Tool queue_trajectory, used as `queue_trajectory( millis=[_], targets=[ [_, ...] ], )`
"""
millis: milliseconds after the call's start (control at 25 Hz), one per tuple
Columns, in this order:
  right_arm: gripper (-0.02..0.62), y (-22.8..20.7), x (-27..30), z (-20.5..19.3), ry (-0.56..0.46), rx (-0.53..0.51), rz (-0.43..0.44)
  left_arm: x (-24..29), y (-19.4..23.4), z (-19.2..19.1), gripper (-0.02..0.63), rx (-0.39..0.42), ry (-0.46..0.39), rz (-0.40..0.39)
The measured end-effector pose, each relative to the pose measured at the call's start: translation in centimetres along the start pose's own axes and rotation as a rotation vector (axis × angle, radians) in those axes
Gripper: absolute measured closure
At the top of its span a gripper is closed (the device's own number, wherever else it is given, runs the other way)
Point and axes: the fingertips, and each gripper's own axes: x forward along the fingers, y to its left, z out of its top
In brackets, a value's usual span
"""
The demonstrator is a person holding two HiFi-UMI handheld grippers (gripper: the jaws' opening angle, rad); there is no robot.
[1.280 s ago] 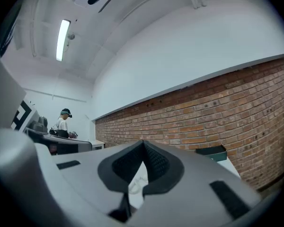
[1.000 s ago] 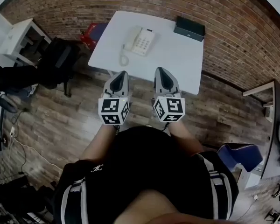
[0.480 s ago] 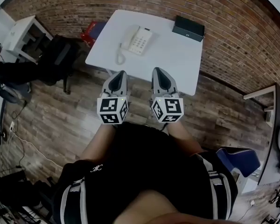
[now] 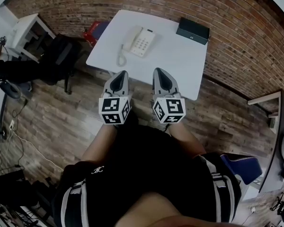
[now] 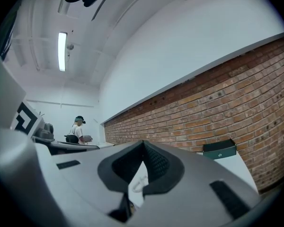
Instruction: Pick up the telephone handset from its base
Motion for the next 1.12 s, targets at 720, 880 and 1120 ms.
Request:
queue_trajectory(
  millis=[720,880,1120],
  targets=[
    [0.597,-3.0,13.7,0.2,0.026,-0.067,-0.036,13.2,8.0,2.3,0.606,-0.028,0.039,-0.044],
    [0.597,-3.9,17.3,-0.2,0.047,-0.055,-0.078,16.6,10.2,2.7,0.606,-0.010,0.076,-0.080],
    [0.597,-5.0,22.5,-0.8,0.071,-0.046,-0.162,22.1,13.4,2.0,0.606,-0.011,0.137,-0.160]
  ],
)
